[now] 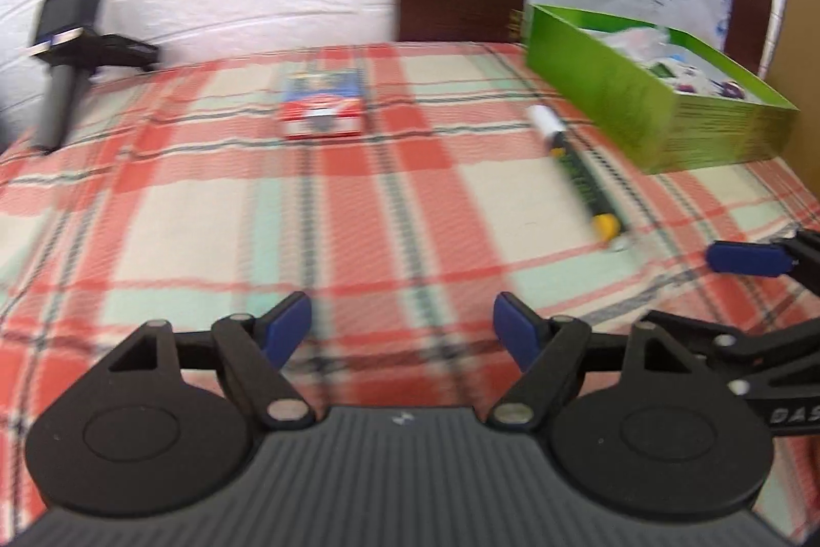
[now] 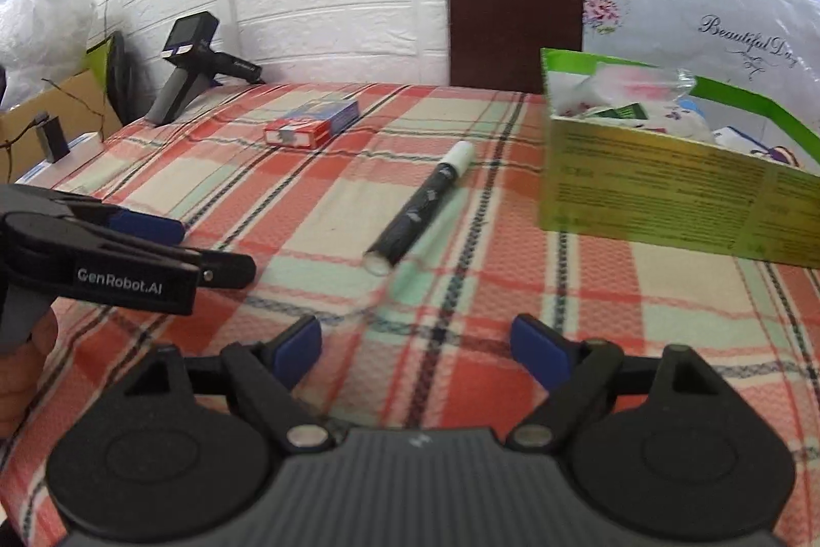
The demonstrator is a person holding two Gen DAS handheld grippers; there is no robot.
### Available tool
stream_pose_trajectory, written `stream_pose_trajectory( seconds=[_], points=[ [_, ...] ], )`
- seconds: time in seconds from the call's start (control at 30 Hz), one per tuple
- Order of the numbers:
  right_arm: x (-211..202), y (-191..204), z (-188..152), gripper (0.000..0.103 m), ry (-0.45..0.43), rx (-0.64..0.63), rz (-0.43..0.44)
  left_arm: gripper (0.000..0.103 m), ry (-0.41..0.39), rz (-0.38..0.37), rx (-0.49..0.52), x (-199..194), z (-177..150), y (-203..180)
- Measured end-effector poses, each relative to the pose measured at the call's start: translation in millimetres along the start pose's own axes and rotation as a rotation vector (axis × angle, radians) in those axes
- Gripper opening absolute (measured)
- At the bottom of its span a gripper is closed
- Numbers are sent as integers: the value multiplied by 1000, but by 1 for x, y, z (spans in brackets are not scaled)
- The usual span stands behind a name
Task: Organize objects
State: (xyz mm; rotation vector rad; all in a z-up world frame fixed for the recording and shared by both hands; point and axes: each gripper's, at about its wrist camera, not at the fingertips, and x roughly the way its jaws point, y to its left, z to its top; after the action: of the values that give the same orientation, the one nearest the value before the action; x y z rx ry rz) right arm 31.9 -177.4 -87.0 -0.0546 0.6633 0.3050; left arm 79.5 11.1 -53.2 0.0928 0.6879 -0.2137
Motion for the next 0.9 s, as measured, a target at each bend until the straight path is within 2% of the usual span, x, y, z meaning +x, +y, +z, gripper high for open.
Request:
stream_pose_trajectory(
  seconds=[0.2, 0.27, 0.37, 0.43, 0.5, 0.57, 0.7, 0.73, 0.8, 0.9],
  points=[
    [7, 22, 14, 81, -21, -57, 35, 86, -37, 152, -53, -1, -4, 53],
    [13, 33, 25, 81, -41, -87, 43, 91, -56, 196, -89, -1, -7, 72],
    [34, 46, 50, 81, -57, -97, 78, 91, -111, 170, -184, -5, -13, 95],
    [58, 53, 73, 82, -57, -60, 78, 92, -132, 164, -189, -5, -14, 95],
    [85, 59, 99, 89, -57, -6, 98, 92, -136, 167, -177, -5, -14, 92],
    [115, 64, 123, 92, -50, 46, 115, 92, -143, 156, -187, -5, -14, 93],
    [178, 78, 157, 95, 6, 103, 89, 92, -156, 127, -227, -5, -16, 98],
    [192, 81, 161, 93, 32, 101, 67, 92, -157, 125, -229, -5, -16, 99],
    [211, 87, 160, 78, 67, 70, 20, 92, -159, 122, -232, -5, -16, 99],
    [201, 93, 146, 66, 25, -11, 22, 94, -163, 111, -242, -6, -15, 101]
  ],
)
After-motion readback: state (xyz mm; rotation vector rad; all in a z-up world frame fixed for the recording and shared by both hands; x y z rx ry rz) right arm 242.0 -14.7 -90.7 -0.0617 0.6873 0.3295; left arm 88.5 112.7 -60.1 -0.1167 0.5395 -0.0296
